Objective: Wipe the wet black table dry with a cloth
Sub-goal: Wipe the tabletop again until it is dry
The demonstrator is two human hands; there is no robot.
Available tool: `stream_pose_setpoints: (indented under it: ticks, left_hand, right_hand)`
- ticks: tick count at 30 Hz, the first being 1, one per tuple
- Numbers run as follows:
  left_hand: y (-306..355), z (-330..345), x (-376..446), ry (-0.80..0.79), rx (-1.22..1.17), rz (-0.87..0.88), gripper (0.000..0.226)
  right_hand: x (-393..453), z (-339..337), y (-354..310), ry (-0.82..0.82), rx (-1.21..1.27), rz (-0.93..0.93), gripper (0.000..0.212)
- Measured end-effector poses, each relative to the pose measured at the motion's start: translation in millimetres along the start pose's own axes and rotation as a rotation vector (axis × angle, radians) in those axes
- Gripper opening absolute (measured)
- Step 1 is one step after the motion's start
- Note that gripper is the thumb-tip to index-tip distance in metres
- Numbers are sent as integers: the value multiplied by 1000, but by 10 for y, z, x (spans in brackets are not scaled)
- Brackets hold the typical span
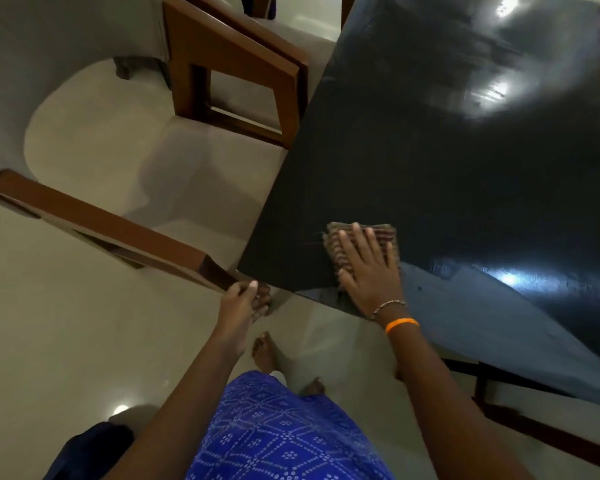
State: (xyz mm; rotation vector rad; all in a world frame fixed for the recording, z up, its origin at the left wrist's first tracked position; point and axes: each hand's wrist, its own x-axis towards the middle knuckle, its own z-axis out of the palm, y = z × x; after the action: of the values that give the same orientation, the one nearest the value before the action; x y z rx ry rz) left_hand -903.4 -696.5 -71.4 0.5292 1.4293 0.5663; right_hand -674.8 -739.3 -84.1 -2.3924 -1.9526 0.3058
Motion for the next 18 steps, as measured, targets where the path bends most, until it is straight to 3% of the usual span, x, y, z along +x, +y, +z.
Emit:
stream_pose_setpoints:
  ticks: [5,9,12,18]
  left_hand:
    - [-42,56,49,88,30,59,15]
    - [-38,7,83,70,44,72,10]
    - [-26,-25,119,64,31,86,10]
    - [-121,-92,80,-23,-41,74,26]
  right_hand:
    - [-308,-94,634,24,4,375,75]
    - [-266,-65,287,30,60,518,74]
    - [-144,20,-256,37,60,378,74]
    - [183,117,-1432,-113,110,-109,70]
